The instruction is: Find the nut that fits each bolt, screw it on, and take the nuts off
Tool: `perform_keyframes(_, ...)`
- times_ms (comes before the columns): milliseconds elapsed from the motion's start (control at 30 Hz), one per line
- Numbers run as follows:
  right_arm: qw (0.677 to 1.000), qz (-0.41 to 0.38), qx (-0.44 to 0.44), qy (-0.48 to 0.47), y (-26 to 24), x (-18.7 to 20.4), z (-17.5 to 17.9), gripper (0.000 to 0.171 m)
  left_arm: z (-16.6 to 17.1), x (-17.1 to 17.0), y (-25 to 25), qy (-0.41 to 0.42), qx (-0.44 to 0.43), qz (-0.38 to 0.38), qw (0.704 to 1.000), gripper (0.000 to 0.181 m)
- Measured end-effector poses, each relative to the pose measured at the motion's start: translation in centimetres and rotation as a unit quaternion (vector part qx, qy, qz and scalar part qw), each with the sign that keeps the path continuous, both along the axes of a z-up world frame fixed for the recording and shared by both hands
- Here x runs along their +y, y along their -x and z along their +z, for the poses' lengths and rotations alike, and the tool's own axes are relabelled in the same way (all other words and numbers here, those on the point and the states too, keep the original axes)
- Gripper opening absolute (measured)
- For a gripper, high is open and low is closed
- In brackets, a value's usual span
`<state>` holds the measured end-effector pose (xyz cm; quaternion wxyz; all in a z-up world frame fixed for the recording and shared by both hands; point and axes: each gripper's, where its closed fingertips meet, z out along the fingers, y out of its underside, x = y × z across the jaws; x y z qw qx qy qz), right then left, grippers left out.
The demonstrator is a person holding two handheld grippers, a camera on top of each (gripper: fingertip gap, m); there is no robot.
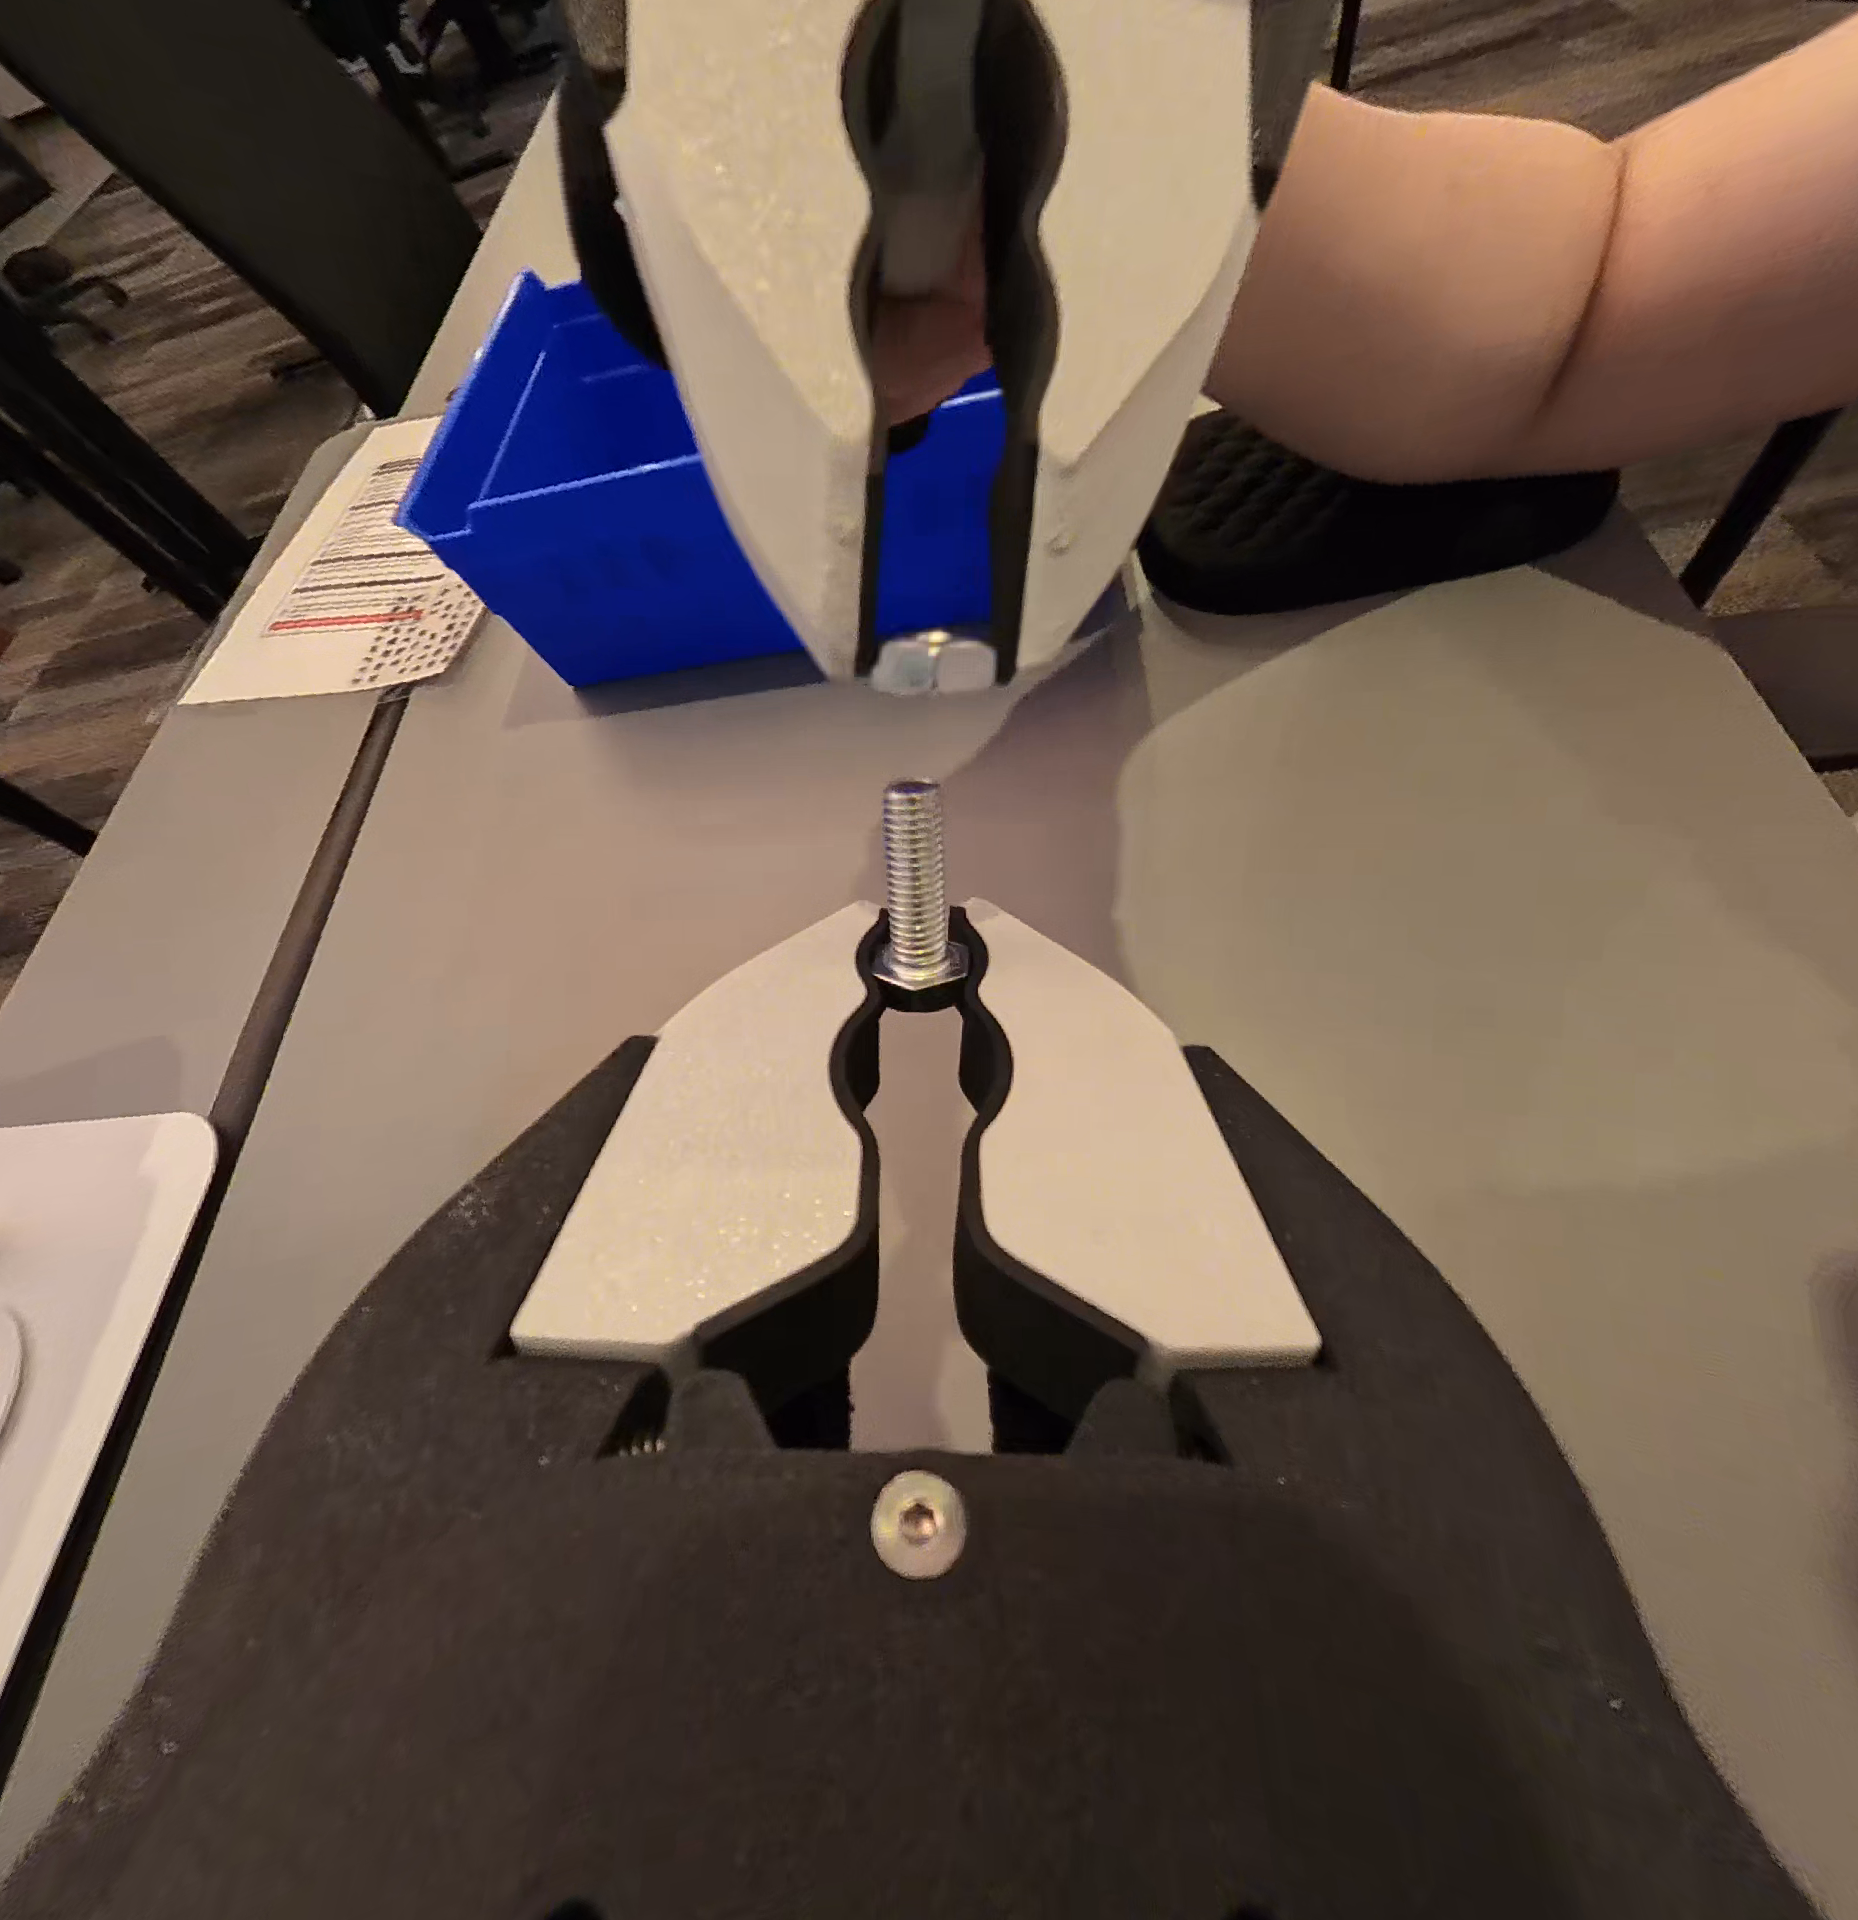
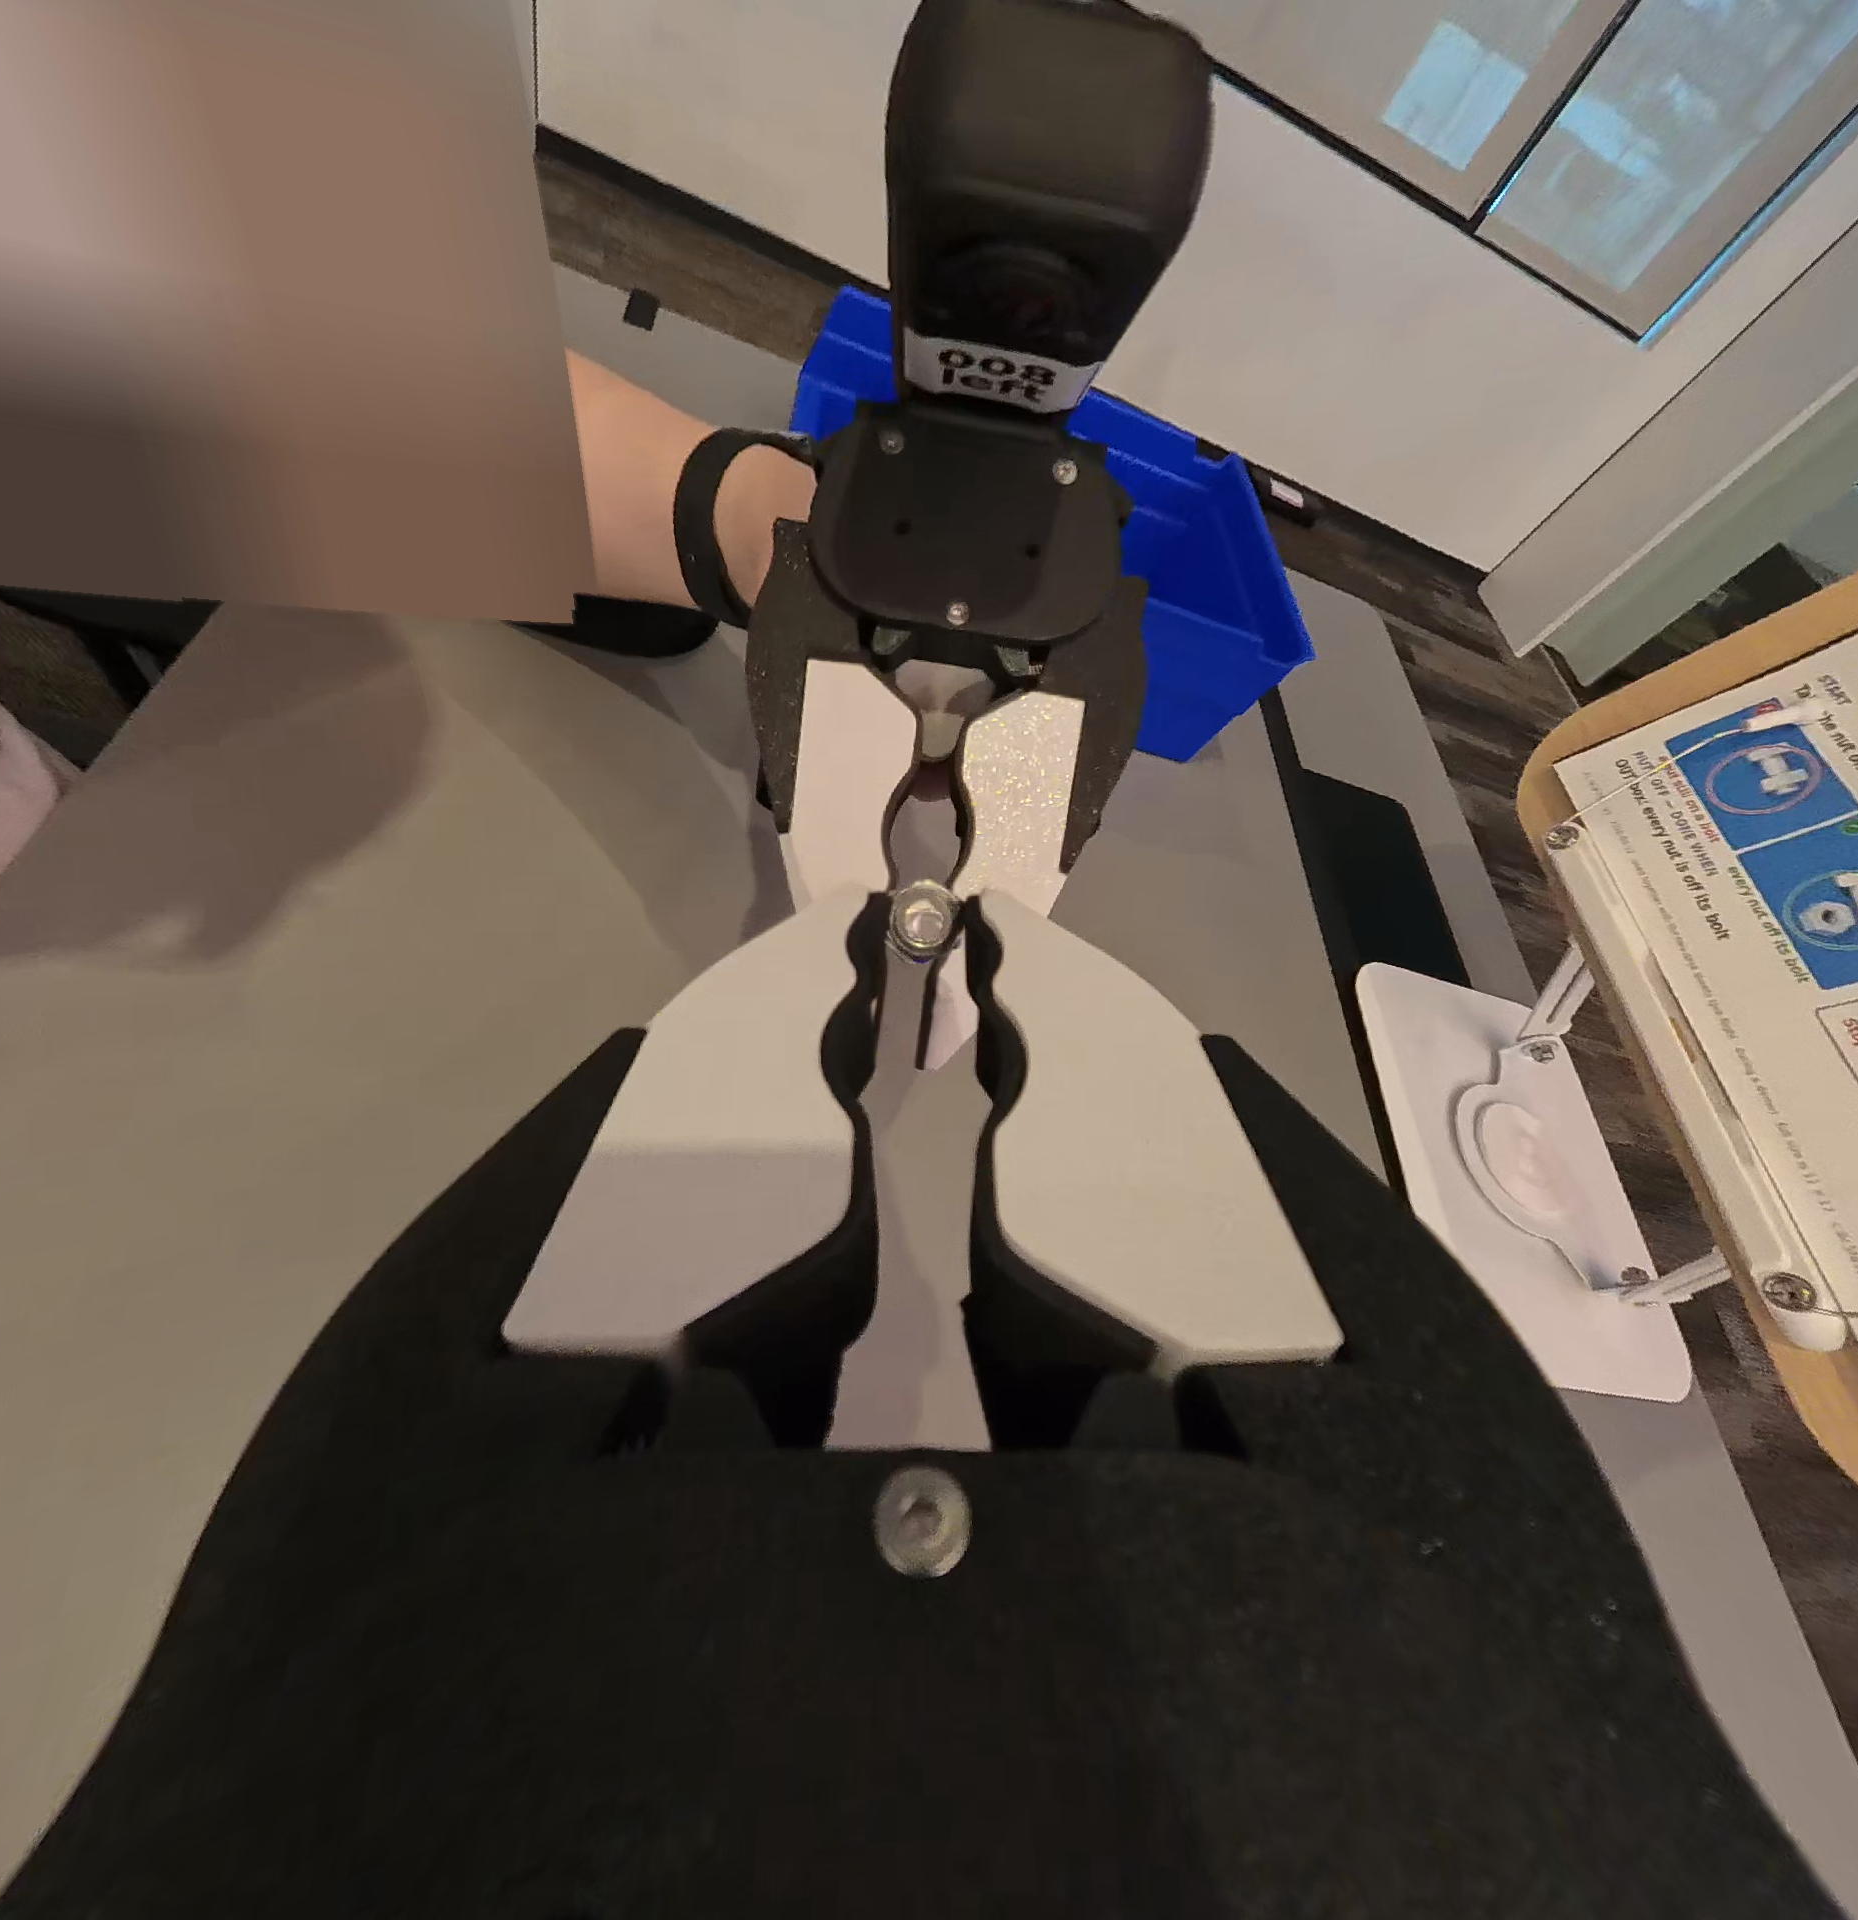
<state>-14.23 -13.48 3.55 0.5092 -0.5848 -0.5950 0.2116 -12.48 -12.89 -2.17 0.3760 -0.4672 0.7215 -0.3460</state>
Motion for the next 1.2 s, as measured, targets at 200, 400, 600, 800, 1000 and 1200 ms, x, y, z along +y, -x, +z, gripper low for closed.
perform_keyframes(200, 0.999, 0.019, -0.046, -0.009, 0.5, -0.5, -1.6, 0.014, -0.6, -0.8, 0.2, -0.022, 0.018, -0.022, 0.999, 0.009)
perform_keyframes(400, 0.995, 0.05, -0.08, -0.021, 0.6, -1.8, -2.3, 0.014, -1.2, -2.3, 0.6, -0.028, 0.034, -0.064, 0.997, 0.009)
perform_keyframes(600, 0.986, 0.12, -0.108, -0.049, 1.2, -4.3, -3.0, 0.014, -1.7, -5.2, 1.5, -0.004, 0.049, -0.149, 0.988, 0.009)
perform_keyframes(800, 0.977, 0.151, -0.117, -0.095, 2.3, -6.2, -2.3, 0.014, -0.8, -7.8, 2.9, 0.068, 0.045, -0.232, 0.969, 0.009)
perform_keyframes(1000, 0.976, 0.143, -0.115, -0.12, 2.9, -6.6, -1.7, 0.014, -0.2, -8.6, 3.4, 0.095, 0.035, -0.259, 0.961, 0.009)
perform_keyframes(1200, 0.978, 0.145, -0.125, -0.082, 3.2, -6.8, -2.5, 0.014, -1.3, -8.7, 3.3, 0.076, 0.055, -0.259, 0.961, 0.009)
